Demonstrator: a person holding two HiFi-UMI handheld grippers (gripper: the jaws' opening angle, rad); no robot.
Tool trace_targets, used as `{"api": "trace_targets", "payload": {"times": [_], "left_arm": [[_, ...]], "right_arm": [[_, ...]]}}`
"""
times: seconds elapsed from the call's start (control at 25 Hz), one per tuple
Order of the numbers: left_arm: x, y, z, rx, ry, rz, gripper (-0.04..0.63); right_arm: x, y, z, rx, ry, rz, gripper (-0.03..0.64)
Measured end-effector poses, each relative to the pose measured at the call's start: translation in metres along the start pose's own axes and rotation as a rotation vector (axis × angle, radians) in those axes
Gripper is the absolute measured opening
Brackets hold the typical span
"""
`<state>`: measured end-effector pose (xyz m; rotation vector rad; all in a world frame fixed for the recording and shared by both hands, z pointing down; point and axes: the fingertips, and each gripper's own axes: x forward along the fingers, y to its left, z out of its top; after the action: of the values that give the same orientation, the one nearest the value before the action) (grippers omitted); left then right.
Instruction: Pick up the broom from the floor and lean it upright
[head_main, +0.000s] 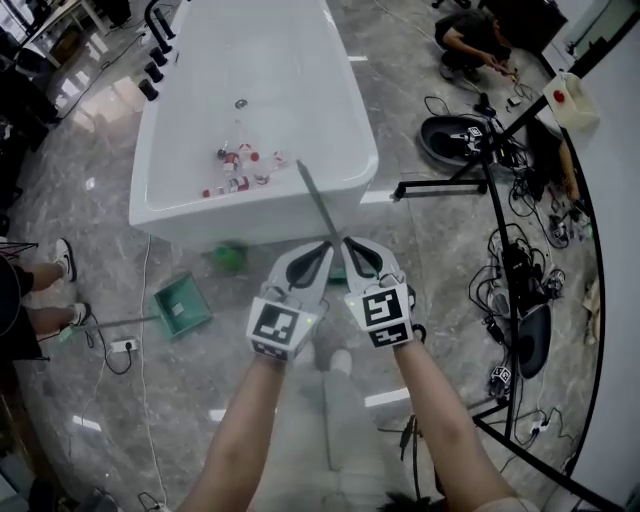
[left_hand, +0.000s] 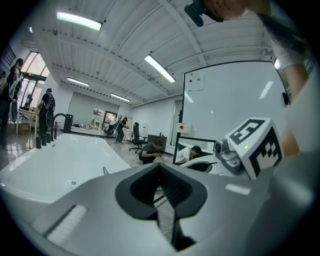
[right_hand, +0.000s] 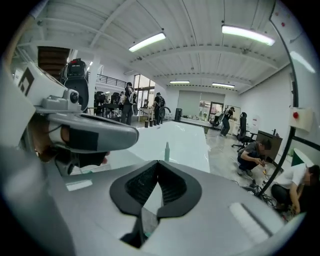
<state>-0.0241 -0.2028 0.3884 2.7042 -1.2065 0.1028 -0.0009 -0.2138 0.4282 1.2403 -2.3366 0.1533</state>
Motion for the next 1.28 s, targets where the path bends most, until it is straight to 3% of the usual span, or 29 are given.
{"api": "trace_targets", "payload": {"times": [0.28,0.52,0.84,1.04,1.28], "left_arm": [[-0.013,-0.022,0.055,0.057,-0.025,-0.03,-0.002],[-0.028,-0.04,0.107,0.102,-0.087,-0.037,-0.001],[-0.039,-0.048,0.143,0.064,-0.117,-0.036,-0.002],[-0.031,-0.051,0.162,0.12,-0.148,-0.059,-0.002],[-0.022,-0.053,0.184,0.136,-0.161,-0.067,-0.002]], "right_arm": [[-0.046,0.009,0.055,0.04,-0.068,0.021,0.003],[-0.084,0.002,0.1,-0.01,-0.151,-0.013,0.002],[-0.117,-0.004,0.141,-0.02,-0.216,-0.009,0.002],[-0.124,-0.013,0.157,0.012,-0.244,0.018,0.002],[-0.13,-0.025,0.172,0.061,-0.272,0.021,0.002]]}}
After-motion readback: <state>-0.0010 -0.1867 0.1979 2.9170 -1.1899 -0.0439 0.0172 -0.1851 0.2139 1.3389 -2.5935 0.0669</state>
